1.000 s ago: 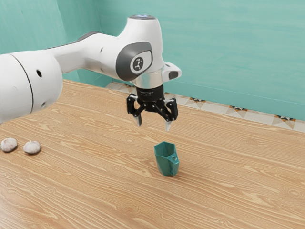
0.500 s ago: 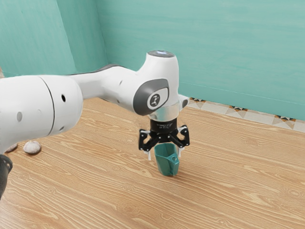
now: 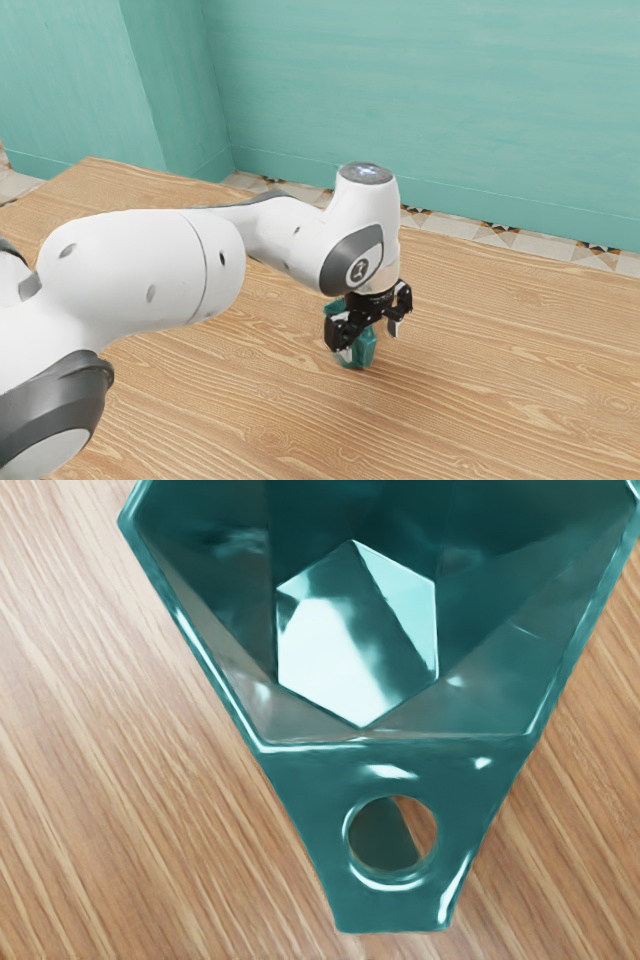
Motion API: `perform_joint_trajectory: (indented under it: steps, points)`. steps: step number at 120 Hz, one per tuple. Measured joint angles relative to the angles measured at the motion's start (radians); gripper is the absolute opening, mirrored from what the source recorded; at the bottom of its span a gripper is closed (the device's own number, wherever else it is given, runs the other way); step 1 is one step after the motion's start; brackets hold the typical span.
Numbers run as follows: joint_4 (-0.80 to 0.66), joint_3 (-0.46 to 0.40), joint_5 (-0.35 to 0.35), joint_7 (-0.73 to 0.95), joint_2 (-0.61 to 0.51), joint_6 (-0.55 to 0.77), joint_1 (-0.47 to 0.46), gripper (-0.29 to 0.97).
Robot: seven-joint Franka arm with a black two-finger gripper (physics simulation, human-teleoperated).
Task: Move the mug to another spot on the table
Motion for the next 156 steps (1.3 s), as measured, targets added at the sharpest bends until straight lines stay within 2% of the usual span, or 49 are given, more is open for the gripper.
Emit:
perform_joint_trajectory:
  steps: [32, 51, 76, 87, 108, 126, 156]
  points:
    - [0.014, -0.054, -0.03, -0.119, -0.047, 0.038, 0.07, 0.67]
    - [0.015, -0.076, -0.01, -0.166, -0.066, 0.043, 0.086, 0.46]
    - [0.016, -0.081, 0.02, -0.207, -0.076, 0.046, 0.1, 0.26]
    - [0.018, -0.082, 0.053, -0.22, -0.081, 0.045, 0.1, 0.17]
    - [0.021, -0.082, 0.141, -0.241, -0.084, 0.034, 0.101, 0.07]
    - [0.024, -0.066, 0.211, -0.252, -0.087, 0.009, 0.103, 0.03]
    - [0.021, 0.025, 0.242, -0.248, -0.105, -0.03, 0.103, -0.02]
